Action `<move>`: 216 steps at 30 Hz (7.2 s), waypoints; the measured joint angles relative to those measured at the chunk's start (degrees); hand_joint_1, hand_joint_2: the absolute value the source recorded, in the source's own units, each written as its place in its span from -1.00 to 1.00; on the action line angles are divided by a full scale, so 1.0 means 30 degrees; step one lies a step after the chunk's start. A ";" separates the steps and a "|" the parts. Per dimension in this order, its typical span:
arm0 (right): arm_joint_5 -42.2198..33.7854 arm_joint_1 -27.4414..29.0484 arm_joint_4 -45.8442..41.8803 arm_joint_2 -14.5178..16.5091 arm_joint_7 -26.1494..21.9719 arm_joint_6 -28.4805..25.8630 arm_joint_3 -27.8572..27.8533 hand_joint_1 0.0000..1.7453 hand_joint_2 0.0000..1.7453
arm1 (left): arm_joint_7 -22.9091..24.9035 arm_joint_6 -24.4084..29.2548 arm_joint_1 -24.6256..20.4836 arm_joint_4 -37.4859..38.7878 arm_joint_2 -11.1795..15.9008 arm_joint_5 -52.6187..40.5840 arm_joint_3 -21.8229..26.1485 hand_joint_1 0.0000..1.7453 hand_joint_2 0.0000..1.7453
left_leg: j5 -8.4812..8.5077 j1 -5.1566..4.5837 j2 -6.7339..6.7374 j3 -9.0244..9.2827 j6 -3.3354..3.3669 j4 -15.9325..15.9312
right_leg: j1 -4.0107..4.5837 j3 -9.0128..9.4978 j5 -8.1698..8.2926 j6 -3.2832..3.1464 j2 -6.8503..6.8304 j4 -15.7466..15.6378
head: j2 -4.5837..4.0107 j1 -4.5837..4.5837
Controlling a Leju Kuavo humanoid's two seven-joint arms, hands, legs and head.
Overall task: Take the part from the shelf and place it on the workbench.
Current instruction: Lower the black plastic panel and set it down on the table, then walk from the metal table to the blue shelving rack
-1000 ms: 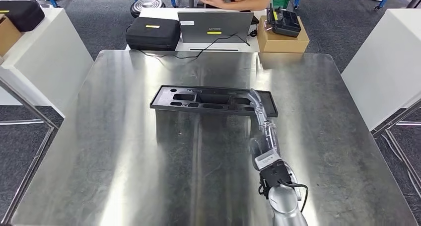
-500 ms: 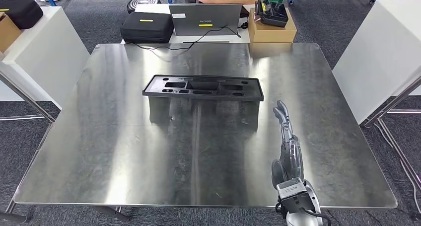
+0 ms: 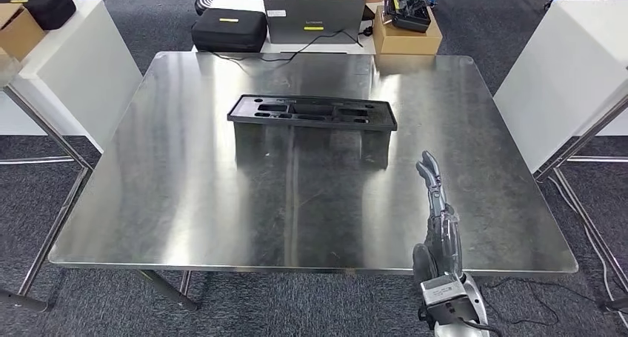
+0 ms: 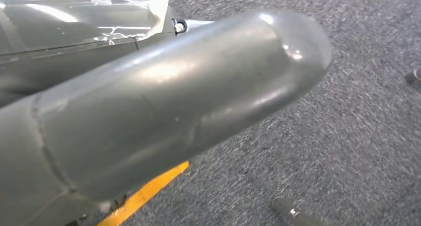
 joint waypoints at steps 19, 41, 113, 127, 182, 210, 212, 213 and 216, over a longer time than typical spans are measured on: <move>-0.0052 0.0179 -0.0092 -0.0244 0.0726 -0.0355 -0.0759 -1.00 -1.00 | 0.0095 -0.0637 -0.0017 0.0075 0.0097 -0.0391 -0.0018 -1.00 -1.00 | -0.1437 0.0140 -0.0015 -0.4130 -0.1021 0.4939 | -0.0077 0.2478 -0.0857 -0.0836 -0.0131 -0.1525 | 0.0000 -0.0079; -0.0503 0.2150 -0.0055 -0.0116 0.0756 -0.1342 -0.2860 -1.00 -1.00 | -0.0160 -0.1623 -0.0131 0.0200 0.0232 -0.1646 -0.0621 -1.00 -1.00 | 0.2175 -0.0402 0.0055 -0.2621 0.0192 0.0487 | 0.0305 0.3673 -0.2227 -0.0274 -0.0066 -0.0322 | 0.0000 0.0030; -0.2195 0.5562 -0.2922 -0.0220 -0.0107 -0.2656 -0.5499 -1.00 -1.00 | -0.1175 -0.3211 0.0095 0.0805 0.0778 -0.3415 -0.2144 -1.00 -1.00 | -0.1282 0.0185 -0.0012 -0.3871 -0.1132 0.5675 | 0.0061 0.2831 -0.1191 -0.0934 -0.0189 -0.1502 | 0.0000 -0.0105; -0.2355 0.5923 -0.3282 -0.0288 -0.0461 -0.2710 -0.5727 -1.00 -1.00 | -0.1545 -0.3495 -0.0052 0.0849 0.0840 -0.3369 -0.2198 -1.00 -1.00 | 0.1075 -0.0038 0.0122 -0.1164 0.0184 -0.0072 | -0.0017 -0.0368 -0.3517 -0.0298 -0.0069 0.3966 | 0.0000 0.0115; -0.3739 0.7121 -0.3368 0.0312 0.0166 -0.0148 -0.6954 -1.00 -1.00 | -0.1089 -0.2914 0.0460 0.1102 0.0608 -0.3938 -0.2217 -1.00 -1.00 | 0.0475 -0.0448 0.0025 -0.0289 0.0074 -0.0003 | -0.0156 0.1276 0.0195 0.0125 -0.0203 -0.1147 | 0.0000 0.0011; -0.3442 0.6944 -0.3457 0.1273 0.0826 0.0207 -0.7856 -1.00 -1.00 | -0.0710 -0.2761 0.0518 0.1107 0.0538 -0.4209 -0.2229 -1.00 -1.00 | 0.0118 0.0099 -0.2060 -0.0374 -0.0186 0.0655 | 0.0130 0.1820 -0.0657 -0.0628 0.1771 -0.0810 | 0.0000 0.0046; -0.3335 0.6902 -0.3418 0.1303 0.0933 0.0130 -0.7898 -1.00 -1.00 | -0.0670 -0.2746 0.0519 0.1109 0.0556 -0.4230 -0.2231 -1.00 -1.00 | 0.0064 0.0105 -0.2288 -0.0293 -0.0118 0.0481 | 0.0157 0.1802 -0.0643 -0.0603 0.1810 -0.0800 | 0.0000 0.0061; -0.3313 0.6894 -0.3411 0.1308 0.0951 0.0113 -0.7905 -1.00 -1.00 | -0.0661 -0.2743 0.0521 0.1109 0.0556 -0.4236 -0.2231 -1.00 -1.00 | 0.0065 0.0108 -0.2287 -0.0290 -0.0117 0.0468 | 0.0171 0.1797 -0.0642 -0.0600 0.1815 -0.0794 | 0.0000 0.0062; -0.1209 0.5444 -0.0208 0.1300 0.2183 -0.1435 -0.9286 -1.00 -1.00 | 0.0122 -0.2235 0.0478 0.1135 0.0499 -0.5003 -0.2457 -1.00 -1.00 | 0.0259 0.0050 -0.1586 -0.0279 -0.0081 0.0172 | 0.0093 0.1382 -0.0703 -0.0363 0.1827 -0.0511 | 0.0000 0.0030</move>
